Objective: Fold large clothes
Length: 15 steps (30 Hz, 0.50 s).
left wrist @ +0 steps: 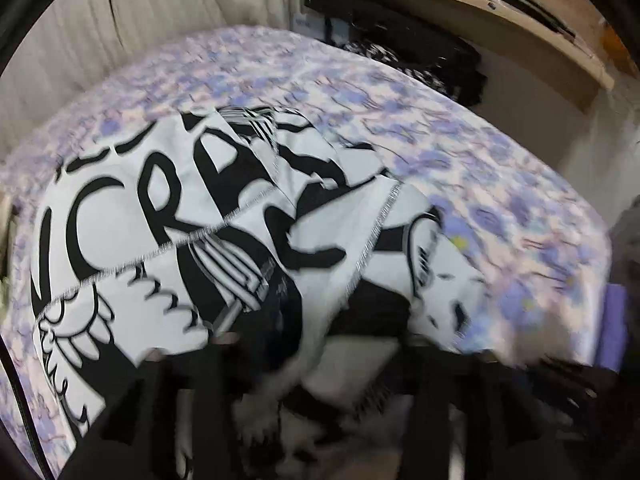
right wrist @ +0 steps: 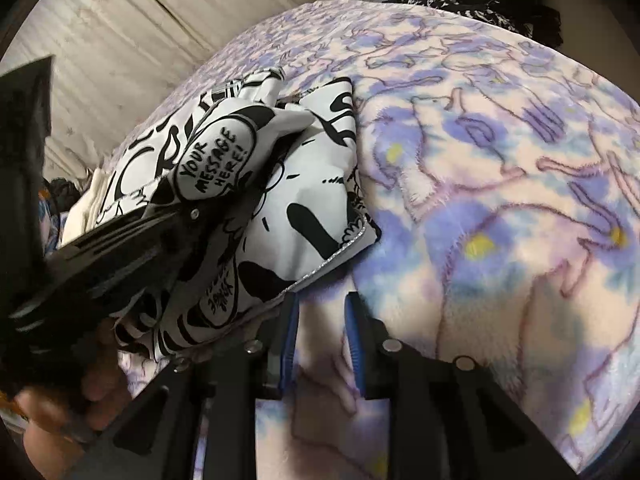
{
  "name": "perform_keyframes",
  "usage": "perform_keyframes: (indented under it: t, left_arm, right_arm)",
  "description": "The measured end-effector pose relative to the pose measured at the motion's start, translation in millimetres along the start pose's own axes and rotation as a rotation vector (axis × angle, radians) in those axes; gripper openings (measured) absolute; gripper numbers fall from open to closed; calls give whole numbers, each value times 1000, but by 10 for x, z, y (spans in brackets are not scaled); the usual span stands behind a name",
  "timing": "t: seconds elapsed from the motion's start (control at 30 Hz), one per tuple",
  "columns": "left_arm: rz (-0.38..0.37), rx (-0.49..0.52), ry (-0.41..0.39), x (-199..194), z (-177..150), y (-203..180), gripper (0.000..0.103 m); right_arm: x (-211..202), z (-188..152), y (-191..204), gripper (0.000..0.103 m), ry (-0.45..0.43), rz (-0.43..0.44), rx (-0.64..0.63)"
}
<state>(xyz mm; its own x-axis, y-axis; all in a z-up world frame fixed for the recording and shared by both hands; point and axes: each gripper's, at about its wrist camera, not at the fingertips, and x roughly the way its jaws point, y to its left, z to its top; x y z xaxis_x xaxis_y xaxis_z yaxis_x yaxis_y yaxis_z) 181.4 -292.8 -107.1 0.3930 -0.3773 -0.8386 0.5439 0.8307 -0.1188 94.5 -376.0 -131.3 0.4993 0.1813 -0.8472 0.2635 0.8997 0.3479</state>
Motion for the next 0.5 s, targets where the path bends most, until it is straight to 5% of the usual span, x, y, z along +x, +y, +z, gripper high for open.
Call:
perform_keyframes:
  t: [0.07, 0.13, 0.27, 0.4, 0.5]
  left_arm:
    - [-88, -35, 7, -163, -23, 46, 85]
    - [-137, -65, -27, -428, -40, 101, 85]
    - [-113, -114, -87, -800, -56, 294, 86]
    - [10, -178, -119, -1030, -44, 643, 86]
    - [79, -228, -136, -1109, -43, 933, 86]
  right_arm:
    - [-73, 52, 28, 35, -9, -7, -15]
    - [-199, 116, 69, 38, -39, -15, -32]
    - [-408, 279, 166, 39, -82, 0, -63]
    - [-526, 501, 280, 40, -87, 39, -86]
    - [-574, 694, 347, 53, -95, 79, -86]
